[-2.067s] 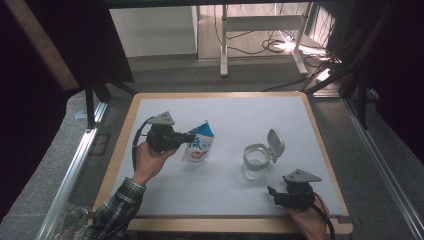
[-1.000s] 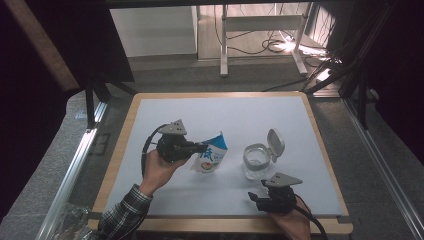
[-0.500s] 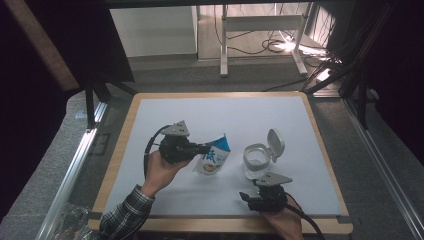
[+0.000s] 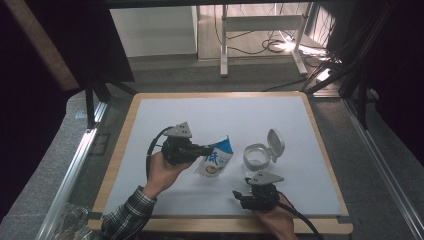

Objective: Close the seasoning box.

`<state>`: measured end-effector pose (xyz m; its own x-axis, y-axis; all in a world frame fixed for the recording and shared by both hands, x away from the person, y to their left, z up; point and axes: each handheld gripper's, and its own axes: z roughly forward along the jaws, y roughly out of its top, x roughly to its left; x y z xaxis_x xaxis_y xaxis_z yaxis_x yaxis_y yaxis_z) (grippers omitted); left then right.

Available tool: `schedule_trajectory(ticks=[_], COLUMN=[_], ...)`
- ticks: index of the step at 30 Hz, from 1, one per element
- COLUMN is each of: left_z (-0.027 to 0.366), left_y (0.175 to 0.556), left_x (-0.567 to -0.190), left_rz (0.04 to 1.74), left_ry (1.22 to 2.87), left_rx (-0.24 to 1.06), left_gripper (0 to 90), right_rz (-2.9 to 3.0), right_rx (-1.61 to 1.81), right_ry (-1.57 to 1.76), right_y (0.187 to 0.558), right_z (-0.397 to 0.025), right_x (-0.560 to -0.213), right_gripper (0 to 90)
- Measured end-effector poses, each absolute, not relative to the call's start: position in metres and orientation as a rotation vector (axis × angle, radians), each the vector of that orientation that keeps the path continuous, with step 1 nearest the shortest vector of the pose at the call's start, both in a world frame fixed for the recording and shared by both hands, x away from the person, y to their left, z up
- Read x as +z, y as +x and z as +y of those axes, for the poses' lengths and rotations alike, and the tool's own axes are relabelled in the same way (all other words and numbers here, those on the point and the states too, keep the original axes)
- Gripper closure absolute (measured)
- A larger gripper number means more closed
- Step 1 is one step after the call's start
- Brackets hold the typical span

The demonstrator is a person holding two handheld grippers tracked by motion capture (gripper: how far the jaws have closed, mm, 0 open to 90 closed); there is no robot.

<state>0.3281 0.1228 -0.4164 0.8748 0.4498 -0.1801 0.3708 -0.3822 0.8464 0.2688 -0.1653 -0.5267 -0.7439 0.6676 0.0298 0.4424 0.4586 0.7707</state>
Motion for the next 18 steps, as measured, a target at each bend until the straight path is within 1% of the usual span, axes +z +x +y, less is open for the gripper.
schedule_trajectory(ticks=[18], left_z=[0.111], left_y=[0.323], left_x=[-0.404], left_rz=[0.564], left_ry=[2.014], left_rx=[0.076], left_gripper=[90.0], right_rz=[2.408], right_rx=[1.155], right_ry=[0.926], right_y=[0.272], right_z=[-0.144], right_x=[-0.53], right_gripper=[36.8])
